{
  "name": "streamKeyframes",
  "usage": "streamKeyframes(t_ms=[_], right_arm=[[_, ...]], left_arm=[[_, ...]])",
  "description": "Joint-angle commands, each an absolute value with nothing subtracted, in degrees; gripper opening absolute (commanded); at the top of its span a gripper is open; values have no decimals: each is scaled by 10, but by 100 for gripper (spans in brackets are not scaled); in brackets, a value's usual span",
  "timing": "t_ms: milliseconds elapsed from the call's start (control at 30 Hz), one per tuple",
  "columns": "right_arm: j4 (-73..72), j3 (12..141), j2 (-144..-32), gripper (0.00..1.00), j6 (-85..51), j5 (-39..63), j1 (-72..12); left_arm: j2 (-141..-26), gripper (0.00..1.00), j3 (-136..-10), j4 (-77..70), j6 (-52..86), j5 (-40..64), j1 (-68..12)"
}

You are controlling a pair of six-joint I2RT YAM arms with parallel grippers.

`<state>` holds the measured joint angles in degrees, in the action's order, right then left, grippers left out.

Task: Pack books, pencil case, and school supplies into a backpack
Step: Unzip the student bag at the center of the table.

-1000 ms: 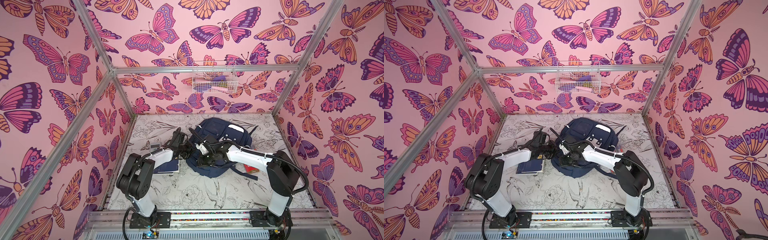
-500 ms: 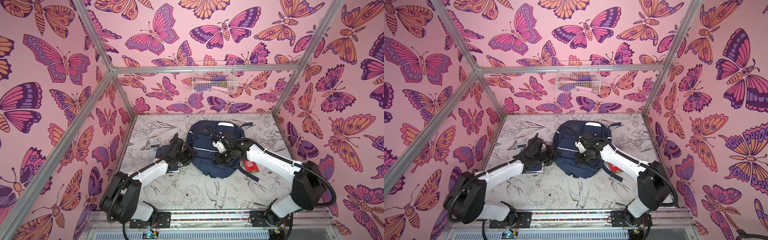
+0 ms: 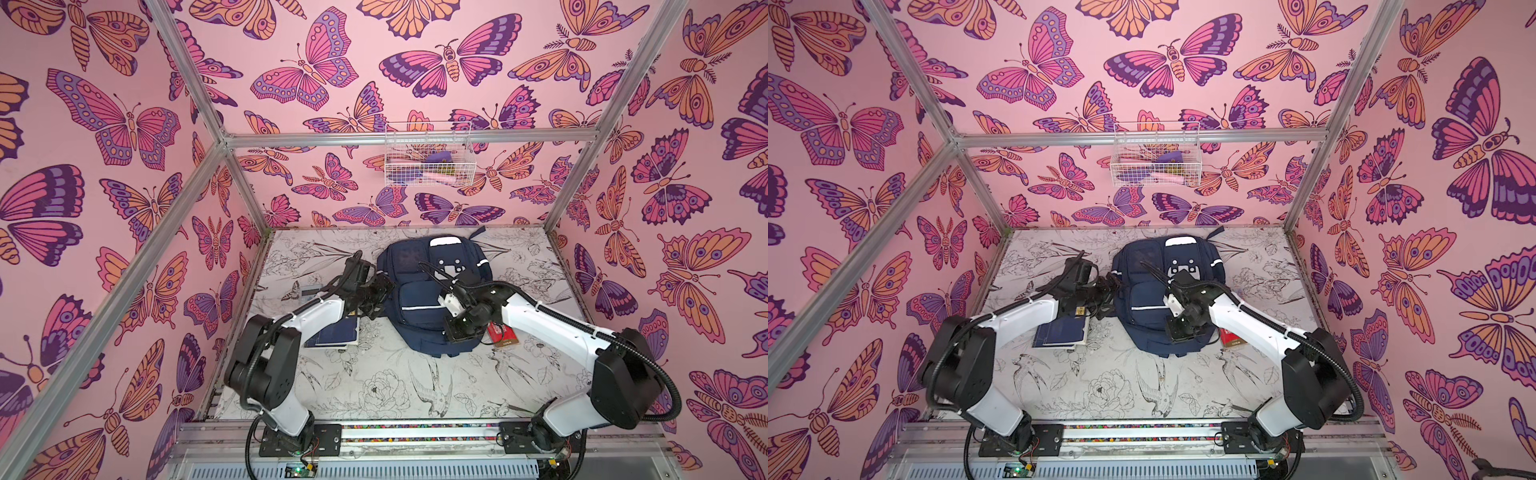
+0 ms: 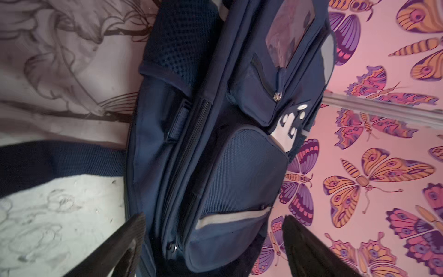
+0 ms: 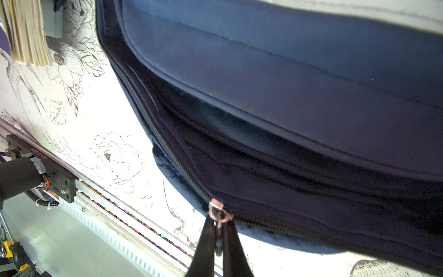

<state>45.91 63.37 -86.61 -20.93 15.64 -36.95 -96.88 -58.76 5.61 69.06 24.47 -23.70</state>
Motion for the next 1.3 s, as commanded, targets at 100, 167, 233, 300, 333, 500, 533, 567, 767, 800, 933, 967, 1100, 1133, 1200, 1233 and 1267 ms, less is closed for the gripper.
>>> streamKeyframes(t_ms=[100,167,233,300,333,500,533,567,767,800,933,967,1100,1133,1200,1233,1267], right_arm=[[463,639,-875,0,-202,164,-379],[462,638,-874,0,-202,167,-380],[460,638,-872,0,-204,166,-379],[458,640,-873,0,-206,171,-379],[456,641,-874,0,-207,174,-380],[453,644,-875,0,-207,177,-380],[452,645,-875,0,-207,177,-380],[451,645,-875,0,-207,178,-380],[434,638,-878,0,-219,188,-389],[425,634,-879,0,-226,192,-392],[347,624,-896,0,-277,226,-423],[318,625,-914,0,-292,235,-434],[188,640,-960,1,-348,270,-451],[165,647,-972,2,-354,276,-451],[128,669,-999,5,-353,288,-451],[123,681,-1010,6,-349,296,-450],[121,695,-1023,6,-345,302,-448]], left_arm=[[-1015,72,-629,72,659,292,-256],[-1024,68,-637,72,655,291,-262],[-1035,62,-639,75,653,292,-267],[-1049,60,-641,77,649,299,-273],[-1055,59,-642,77,647,302,-276],[-1073,45,-643,78,634,314,-292],[-1074,41,-642,77,634,314,-292],[-1072,37,-642,74,634,314,-292],[-1064,0,-636,14,663,337,-290],[-1061,0,-627,-4,677,340,-290],[-1043,0,-571,-110,772,337,-292],[-1037,0,-556,-135,792,333,-294],[-1013,0,-505,-213,862,315,-302],[-1007,0,-494,-227,876,310,-304],[-989,0,-469,-257,900,294,-307],[-980,0,-460,-265,906,289,-308],[-971,0,-450,-272,913,281,-309]])
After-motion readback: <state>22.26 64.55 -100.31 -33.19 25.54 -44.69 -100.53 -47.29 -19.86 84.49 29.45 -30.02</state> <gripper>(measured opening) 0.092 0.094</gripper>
